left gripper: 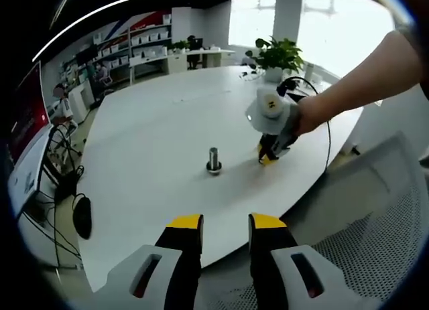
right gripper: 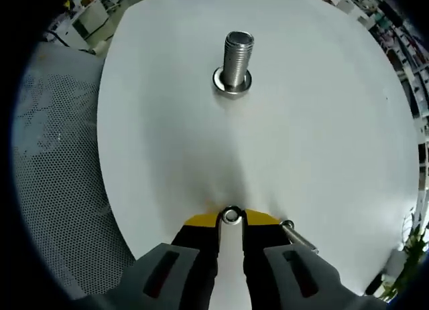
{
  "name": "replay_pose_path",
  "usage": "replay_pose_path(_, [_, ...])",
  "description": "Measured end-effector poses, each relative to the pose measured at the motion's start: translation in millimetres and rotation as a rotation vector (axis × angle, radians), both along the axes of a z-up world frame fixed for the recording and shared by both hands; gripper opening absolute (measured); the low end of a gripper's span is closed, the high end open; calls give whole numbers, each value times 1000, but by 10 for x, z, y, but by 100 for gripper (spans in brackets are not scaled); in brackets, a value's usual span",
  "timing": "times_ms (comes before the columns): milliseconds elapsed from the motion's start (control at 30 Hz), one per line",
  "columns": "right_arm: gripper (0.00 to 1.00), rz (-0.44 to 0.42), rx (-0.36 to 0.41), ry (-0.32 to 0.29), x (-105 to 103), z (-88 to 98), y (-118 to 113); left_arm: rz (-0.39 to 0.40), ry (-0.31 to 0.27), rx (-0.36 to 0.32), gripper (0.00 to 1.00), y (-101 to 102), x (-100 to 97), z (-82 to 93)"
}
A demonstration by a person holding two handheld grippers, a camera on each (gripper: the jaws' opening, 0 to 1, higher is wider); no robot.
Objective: Place the washer onto the threaded stud by aligning its center hole with the stud, sliding it down to the base, and recovering from edge contact or off-axis alignment until the washer reaches the visible bottom stop.
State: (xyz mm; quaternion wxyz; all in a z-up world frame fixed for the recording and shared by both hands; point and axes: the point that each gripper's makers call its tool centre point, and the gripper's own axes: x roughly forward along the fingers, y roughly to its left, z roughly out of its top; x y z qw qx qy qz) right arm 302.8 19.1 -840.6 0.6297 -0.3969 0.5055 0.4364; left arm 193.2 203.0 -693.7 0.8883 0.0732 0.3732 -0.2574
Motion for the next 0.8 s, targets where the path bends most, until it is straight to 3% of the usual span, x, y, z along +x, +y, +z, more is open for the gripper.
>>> replay_pose_path(100, [14, -30, 71, -5, 16, -6, -24, -11, -2, 6, 25, -14, -3, -3])
replay_pose_path(433, [13, -25, 94, -65, 13, 3, -3, -1, -10, 1, 25, 3, 2, 11])
replay_pose_path(567, [13, -128, 154, -47, 54, 16, 50, -5, -16, -1, 25, -4, 3, 17])
replay_pose_path(800, [13, -93, 167, -69, 35, 67, 60, -15, 0, 4, 25, -17, -16, -12])
